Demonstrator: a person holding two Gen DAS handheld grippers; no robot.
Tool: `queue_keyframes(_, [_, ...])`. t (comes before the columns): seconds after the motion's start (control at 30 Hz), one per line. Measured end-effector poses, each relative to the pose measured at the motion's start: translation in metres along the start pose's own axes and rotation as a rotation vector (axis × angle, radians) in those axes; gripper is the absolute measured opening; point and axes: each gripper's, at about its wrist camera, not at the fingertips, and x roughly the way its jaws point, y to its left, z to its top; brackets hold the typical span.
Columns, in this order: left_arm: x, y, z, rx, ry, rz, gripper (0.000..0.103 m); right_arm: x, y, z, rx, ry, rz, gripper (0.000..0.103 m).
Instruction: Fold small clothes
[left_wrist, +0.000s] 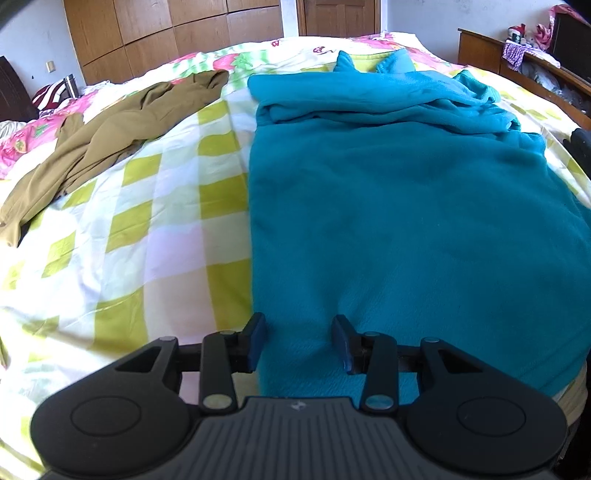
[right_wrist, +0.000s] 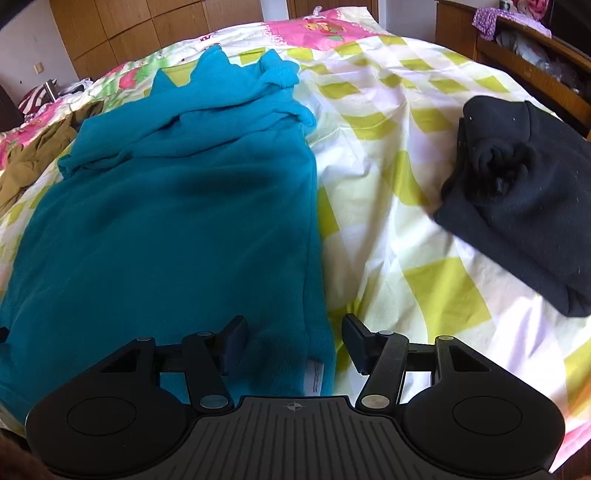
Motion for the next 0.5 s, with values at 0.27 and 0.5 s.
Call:
queue_keyframes(0.27, [-0.007,0.008,-0.009,-0.053,0.043,-0.032,0.056,-0.002,0.0,-0.025,0.038,0.096,0.091,0.054])
queue_keyframes(0.5, [-0.011,0.007,-0.012,-0.08,0.121,-0.081,0.029,-0.001,0.001,-0.025,0.058,0.119,0.159,0.025])
